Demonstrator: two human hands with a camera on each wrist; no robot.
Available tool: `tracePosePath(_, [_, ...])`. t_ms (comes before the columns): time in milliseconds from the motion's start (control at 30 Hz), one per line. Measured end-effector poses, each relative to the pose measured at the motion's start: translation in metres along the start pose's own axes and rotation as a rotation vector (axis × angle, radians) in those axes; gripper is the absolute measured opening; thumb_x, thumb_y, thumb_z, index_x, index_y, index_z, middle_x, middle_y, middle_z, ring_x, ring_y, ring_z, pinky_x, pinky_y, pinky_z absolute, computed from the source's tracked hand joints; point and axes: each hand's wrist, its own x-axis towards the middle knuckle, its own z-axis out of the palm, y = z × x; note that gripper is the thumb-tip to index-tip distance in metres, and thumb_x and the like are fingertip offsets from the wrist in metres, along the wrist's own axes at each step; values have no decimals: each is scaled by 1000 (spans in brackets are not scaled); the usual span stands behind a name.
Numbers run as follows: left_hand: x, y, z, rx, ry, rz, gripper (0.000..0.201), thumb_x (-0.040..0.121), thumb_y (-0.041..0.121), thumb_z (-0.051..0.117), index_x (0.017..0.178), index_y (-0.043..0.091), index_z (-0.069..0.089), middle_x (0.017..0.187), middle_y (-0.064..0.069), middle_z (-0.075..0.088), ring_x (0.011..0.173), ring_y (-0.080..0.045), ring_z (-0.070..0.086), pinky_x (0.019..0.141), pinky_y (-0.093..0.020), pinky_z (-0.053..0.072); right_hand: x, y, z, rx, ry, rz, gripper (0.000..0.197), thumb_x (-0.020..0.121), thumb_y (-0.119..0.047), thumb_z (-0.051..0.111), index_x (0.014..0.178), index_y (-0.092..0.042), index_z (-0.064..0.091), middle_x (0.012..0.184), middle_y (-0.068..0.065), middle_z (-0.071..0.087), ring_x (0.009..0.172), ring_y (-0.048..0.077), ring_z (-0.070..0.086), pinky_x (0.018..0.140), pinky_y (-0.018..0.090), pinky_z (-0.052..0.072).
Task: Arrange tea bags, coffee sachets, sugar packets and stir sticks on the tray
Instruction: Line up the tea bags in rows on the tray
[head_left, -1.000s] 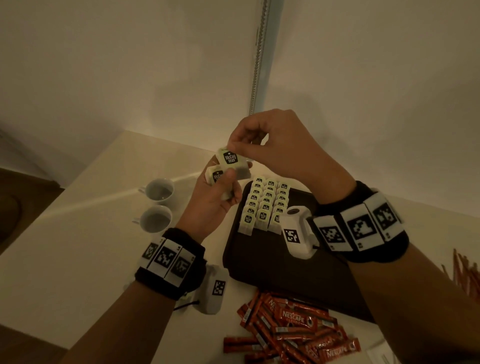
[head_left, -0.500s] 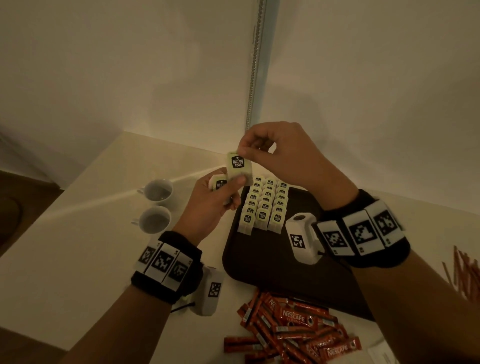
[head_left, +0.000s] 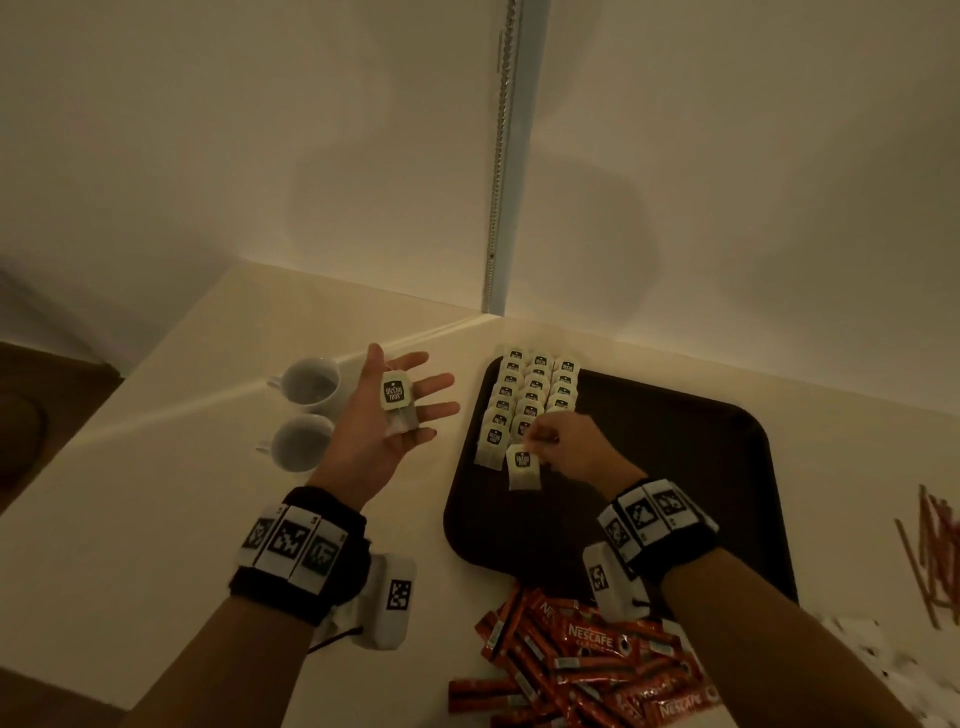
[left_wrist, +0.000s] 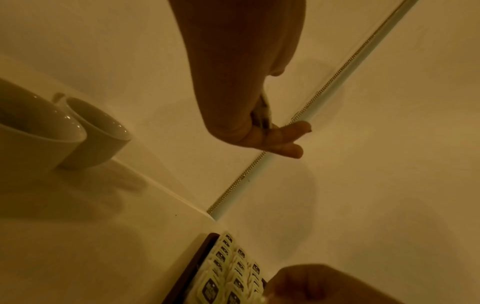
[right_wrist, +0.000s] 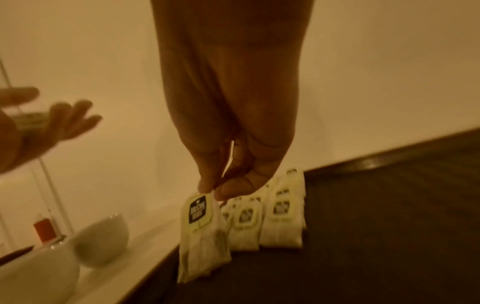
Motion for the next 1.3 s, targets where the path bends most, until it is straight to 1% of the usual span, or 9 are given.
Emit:
tracePosePath(400, [11,-5,-7,-88,-17,-30,76,89,70,10,119,17,56,103,-15,72,77,-27,72,46,-23,52,39,28,30,78,241,166,4,88,-9,61,88,-7,64,98,11,67,94,22,63,83,30,53])
tracePosePath(533, [12,-6,-7,-87,-41,-48,83,87,72,5,123,16,55,101,-18,72,76,-29,71,47,-24,53,39,20,26,79,291,154,14,87,-17,64,97,-8,61,99,7,64,92,21,62,81,31,53])
tracePosePath(667, [14,-9,-4,-39,-87,-64,89,84,75,3,128,14,51,97,-21,71,72,-30,71,46,-24,52,18,-41,3,301,451,-223,12,89,-23,62,97,-13,64,93,0,57,83,5,54,70,18,43])
tracePosePath(800, [7,-5,13,24,-181,17,90,81,75,3,124,16,55,91,-12,73,70,-27,71,47,-24,52,-12,-103,-20,235,271,-592,11,82,-24,71,93,-23,68,91,-7,53,88,1,50,78,11,38])
tracePosePath(900, [5,-2,21,75,-228,101,71,78,70,24,118,22,57,90,0,74,74,-19,71,51,-25,53,-18,-123,-33,128,263,-647,7,82,-18,70,88,-14,71,84,-7,55,82,-6,50,74,9,36])
tracePosePath(967, [4,-3,22,174,-226,213,40,83,52,57,111,23,61,97,3,73,87,-17,70,62,-24,54,-24,-130,-46,94,249,-652,3,83,-12,67,85,-12,70,74,-12,58,73,-10,51,70,5,36])
tracePosePath(1033, [3,-5,18,243,-191,333,23,77,29,73,99,26,68,96,4,73,90,-15,69,69,-22,53,-31,-138,-60,62,262,-655,5,84,-19,68,87,-16,70,70,-15,61,68,-6,52,70,7,35])
tracePosePath(1167, [-3,-2,21,213,-178,406,15,70,30,72,85,33,76,87,5,74,78,-11,70,68,-20,51,-41,-153,-80,48,307,-686,5,85,-20,67,86,-19,72,75,-11,67,69,-5,55,69,9,38])
tracePosePath(1300, [-7,1,33,183,-210,425,19,76,15,72,82,32,76,84,4,75,73,-9,69,65,-17,50,-48,-161,-91,6,281,-691,7,86,-19,66,85,-17,73,75,-13,65,67,-8,54,67,8,40])
